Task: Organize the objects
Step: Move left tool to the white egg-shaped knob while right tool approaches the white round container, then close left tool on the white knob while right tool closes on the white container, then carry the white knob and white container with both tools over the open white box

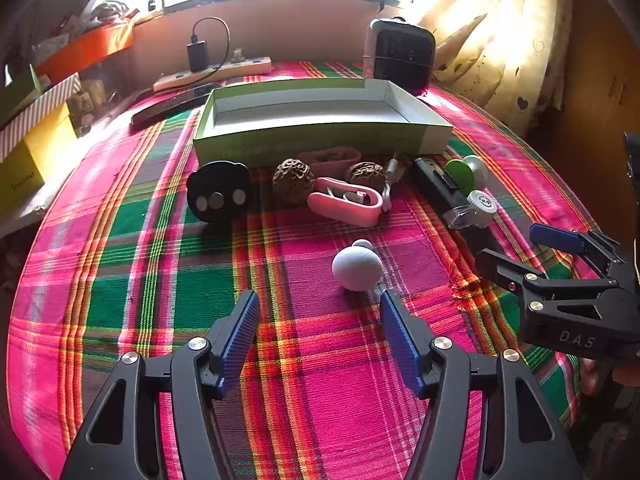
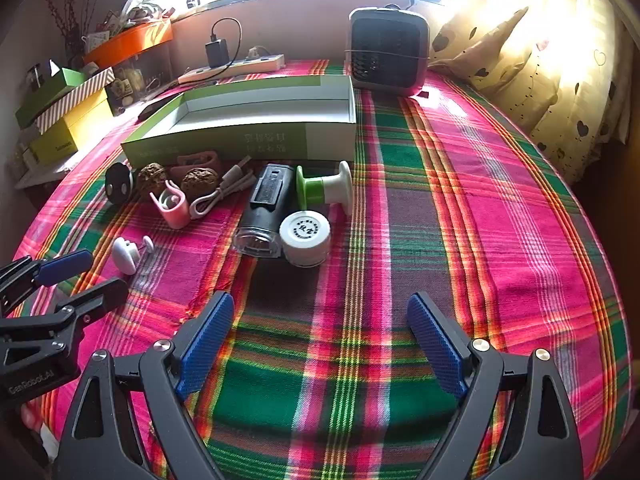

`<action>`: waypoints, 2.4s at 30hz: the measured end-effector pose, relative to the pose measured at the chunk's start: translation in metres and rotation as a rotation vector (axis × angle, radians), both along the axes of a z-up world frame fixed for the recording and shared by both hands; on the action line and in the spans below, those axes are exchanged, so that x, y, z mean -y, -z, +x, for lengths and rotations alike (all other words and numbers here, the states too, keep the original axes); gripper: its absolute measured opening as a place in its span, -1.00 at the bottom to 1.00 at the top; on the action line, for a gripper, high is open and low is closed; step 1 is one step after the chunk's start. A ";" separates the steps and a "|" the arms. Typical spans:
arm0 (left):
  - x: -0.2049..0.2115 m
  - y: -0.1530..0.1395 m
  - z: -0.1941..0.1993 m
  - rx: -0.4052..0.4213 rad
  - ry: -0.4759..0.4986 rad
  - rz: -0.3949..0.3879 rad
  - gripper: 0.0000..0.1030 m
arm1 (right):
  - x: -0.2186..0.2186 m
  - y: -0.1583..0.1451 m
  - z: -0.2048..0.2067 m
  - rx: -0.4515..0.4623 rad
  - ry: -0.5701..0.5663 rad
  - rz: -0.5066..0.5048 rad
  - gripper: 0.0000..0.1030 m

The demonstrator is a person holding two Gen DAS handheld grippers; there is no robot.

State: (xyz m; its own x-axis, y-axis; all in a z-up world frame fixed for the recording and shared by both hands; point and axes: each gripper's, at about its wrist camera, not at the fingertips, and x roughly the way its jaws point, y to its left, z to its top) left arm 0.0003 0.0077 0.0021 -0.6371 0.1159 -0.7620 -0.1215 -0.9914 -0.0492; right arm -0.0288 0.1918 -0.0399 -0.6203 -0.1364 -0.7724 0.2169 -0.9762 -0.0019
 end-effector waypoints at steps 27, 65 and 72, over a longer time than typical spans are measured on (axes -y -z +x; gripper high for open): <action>0.001 -0.002 -0.029 0.021 -0.001 0.000 0.17 | 0.008 -0.007 -0.031 0.012 -0.130 0.003 -0.10; 0.022 -0.004 -0.030 0.037 -0.038 0.032 -0.62 | 0.010 -0.010 -0.022 0.007 -0.110 -0.030 -0.45; 0.022 -0.019 -0.030 0.014 -0.027 0.040 -0.62 | 0.010 -0.028 -0.019 -0.026 -0.116 -0.049 -0.45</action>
State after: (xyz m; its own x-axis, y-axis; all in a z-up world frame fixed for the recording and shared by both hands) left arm -0.0295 -0.0147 0.0215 -0.6299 0.1297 -0.7658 -0.0938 -0.9914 -0.0908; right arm -0.0474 0.1822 -0.0115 -0.6181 -0.2461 -0.7465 0.3293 -0.9434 0.0384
